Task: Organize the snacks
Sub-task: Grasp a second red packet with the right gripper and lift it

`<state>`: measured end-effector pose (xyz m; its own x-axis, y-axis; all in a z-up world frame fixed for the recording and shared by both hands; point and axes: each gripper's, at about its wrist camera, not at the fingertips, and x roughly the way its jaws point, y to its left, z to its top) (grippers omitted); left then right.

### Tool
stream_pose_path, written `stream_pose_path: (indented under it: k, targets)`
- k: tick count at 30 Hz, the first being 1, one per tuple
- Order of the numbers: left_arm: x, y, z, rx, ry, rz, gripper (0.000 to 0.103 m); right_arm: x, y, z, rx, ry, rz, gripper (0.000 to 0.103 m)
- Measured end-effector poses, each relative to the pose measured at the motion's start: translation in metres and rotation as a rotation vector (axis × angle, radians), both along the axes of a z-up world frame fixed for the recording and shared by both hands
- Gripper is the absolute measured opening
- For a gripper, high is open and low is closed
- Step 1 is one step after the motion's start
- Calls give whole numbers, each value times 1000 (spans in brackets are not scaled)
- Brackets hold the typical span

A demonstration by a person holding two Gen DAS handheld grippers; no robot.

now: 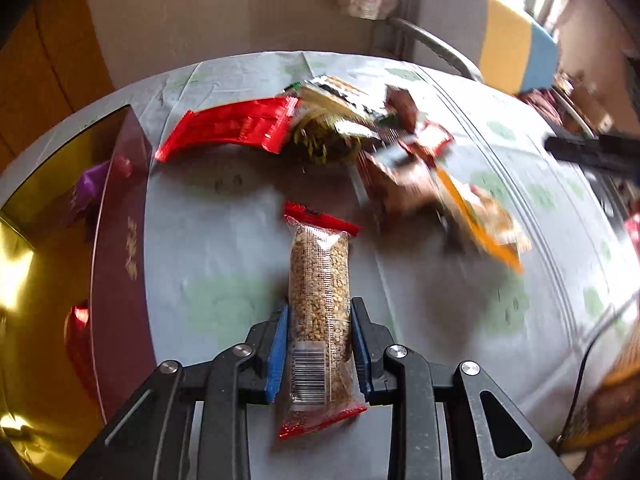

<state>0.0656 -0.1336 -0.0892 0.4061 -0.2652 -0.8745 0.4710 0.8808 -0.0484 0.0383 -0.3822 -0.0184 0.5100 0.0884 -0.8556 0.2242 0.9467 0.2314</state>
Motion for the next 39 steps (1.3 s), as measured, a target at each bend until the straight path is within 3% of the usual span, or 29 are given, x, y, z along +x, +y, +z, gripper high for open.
stream_pose_path:
  k: [9,10,13,21,29,30,31,32,39]
  targets:
    - [-33,25,-5,-1,-24,-48,29,32,93,2,-26,2,322,42]
    - [-33,26,-4,-3,-26,-56,29,41,107,6,-32,-5,369,44]
    - [-37,28,-5,-11,-51,-84,29,74,151,17,-70,-18,518,64]
    - [-44,38,-7,-71,-82,-98,29,158,243,2,-315,85,779,68]
    - [-44,42,-8,-103,-89,-106,29,200,284,-42,-477,215,853,67]
    - [-43,43,-9,-108,-87,-105,29,201,284,-48,-482,229,844,62]
    - [-43,44,-9,-113,-86,-105,29,200,283,-51,-470,236,839,46]
    - [-43,44,-9,-117,-85,-105,29,197,283,-48,-437,217,844,40]
    - [-43,46,-10,-124,-86,-101,29,147,261,-3,-352,91,777,39]
